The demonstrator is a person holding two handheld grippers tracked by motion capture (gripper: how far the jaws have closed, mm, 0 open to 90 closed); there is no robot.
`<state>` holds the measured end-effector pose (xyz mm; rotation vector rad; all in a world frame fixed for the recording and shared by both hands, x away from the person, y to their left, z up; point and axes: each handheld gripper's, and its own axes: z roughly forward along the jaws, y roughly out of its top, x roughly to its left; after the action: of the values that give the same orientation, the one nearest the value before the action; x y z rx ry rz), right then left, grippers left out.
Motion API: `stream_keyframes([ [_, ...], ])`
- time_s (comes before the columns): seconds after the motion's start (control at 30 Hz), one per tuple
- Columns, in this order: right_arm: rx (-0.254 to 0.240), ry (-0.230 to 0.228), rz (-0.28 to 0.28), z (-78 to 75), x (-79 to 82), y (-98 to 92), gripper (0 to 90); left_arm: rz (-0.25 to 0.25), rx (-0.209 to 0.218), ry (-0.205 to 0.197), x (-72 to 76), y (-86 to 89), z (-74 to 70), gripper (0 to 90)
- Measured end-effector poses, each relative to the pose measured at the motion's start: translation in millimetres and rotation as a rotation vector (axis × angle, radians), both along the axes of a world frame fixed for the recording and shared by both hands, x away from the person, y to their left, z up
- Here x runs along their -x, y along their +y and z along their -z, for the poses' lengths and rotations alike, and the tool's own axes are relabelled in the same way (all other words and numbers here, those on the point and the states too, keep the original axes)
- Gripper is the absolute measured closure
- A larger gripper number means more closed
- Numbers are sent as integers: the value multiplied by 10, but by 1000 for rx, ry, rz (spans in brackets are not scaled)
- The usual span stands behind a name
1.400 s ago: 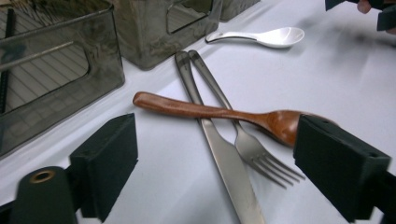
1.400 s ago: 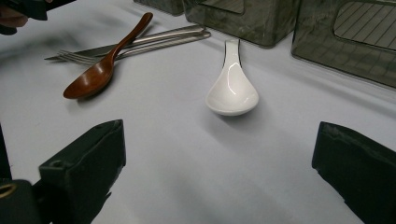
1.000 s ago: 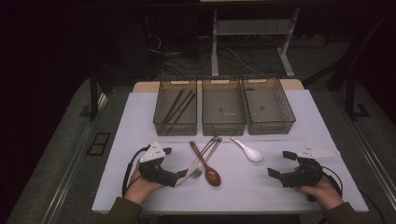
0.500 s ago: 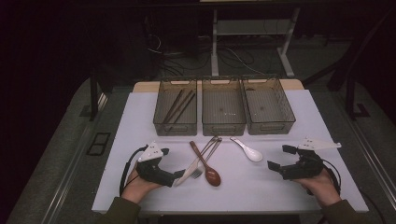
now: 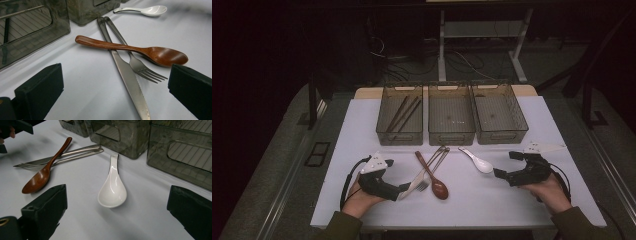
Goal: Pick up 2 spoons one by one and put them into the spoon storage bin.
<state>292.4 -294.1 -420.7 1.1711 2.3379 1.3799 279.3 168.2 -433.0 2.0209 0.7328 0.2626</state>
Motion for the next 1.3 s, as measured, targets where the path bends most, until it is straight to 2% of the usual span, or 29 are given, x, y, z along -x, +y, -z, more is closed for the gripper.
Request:
stream_keyframes([
  [0.57,11,10,12,-45,-305,191,30,3,11,8,-6,-3,0,0],
  [0.6,11,15,9,-43,-327,208,65,2,16,9,-7,-4,-1,0],
  [0.77,28,26,7,-17,-435,306,80,5,15,11,-10,-6,7,0],
  [0.83,31,35,-2,-14,-464,331,144,6,12,13,-12,-4,8,0],
  [0.87,39,36,1,-8,-477,345,146,7,10,12,-11,-5,8,0],
  [1.03,65,80,-10,44,-484,352,211,9,9,13,-2,-9,13,0],
  [1.3,79,130,-27,123,-469,365,333,12,8,13,2,-11,13,0],
])
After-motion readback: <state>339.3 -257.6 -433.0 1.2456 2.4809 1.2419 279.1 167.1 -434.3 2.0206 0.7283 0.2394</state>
